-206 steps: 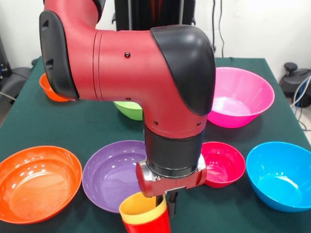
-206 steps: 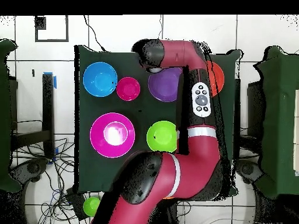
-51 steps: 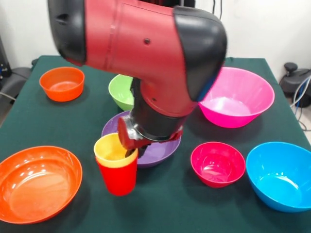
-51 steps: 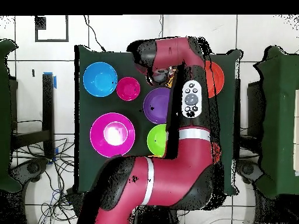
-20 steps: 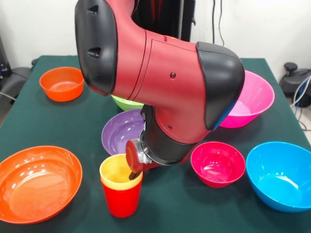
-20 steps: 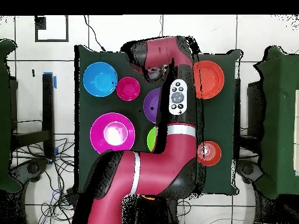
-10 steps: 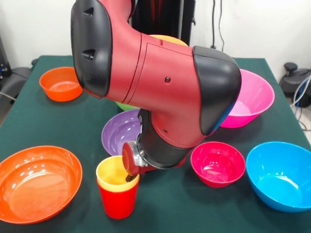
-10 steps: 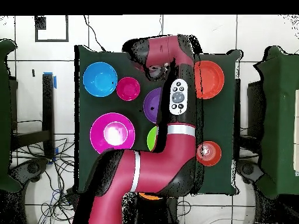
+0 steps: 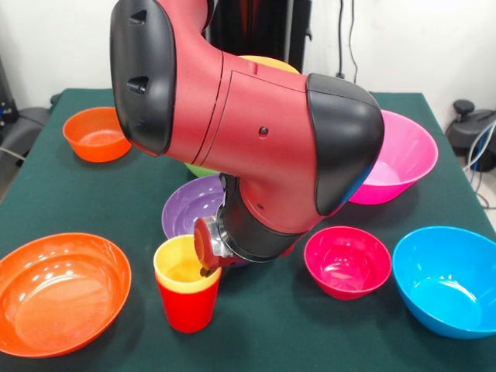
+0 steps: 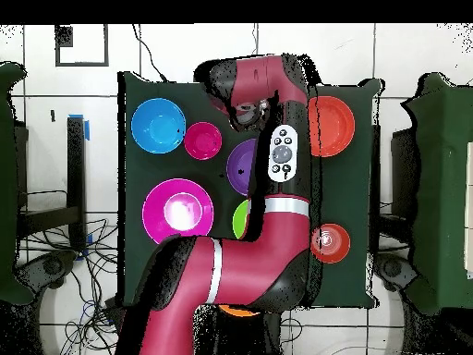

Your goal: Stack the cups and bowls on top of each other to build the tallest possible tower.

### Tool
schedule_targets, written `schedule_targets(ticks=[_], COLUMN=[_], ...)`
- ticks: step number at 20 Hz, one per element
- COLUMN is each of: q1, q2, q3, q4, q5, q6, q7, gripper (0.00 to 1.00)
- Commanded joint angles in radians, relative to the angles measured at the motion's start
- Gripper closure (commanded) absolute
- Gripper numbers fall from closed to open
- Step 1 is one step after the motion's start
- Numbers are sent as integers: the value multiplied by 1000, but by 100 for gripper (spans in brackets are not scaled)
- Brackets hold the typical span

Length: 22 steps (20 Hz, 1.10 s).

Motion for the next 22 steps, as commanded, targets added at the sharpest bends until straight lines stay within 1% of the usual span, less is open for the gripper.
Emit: schedule_targets(ticks=[1,7,11,14,15,16,19,20,21,22], q1=[8,9,11,13,13,14,16,16,17,16], q2=[5,27,35,41,42,46,52,53,57,58], q3=[59,76,79,73,68,65,68,76,82,90], q4=[-24,-64,-81,-95,-97,-105,-119,-125,-134,-137], q5=[-27,-35,-31,-32,-30,-30,-37,-39,-43,-39], q6=[110,114,118,135,127,135,160,146,157,144], q7=[-256,-272,-262,-228,-189,-185,-204,-227,-253,-251], gripper=[100,100,100,100,100,0,0,0,0,0])
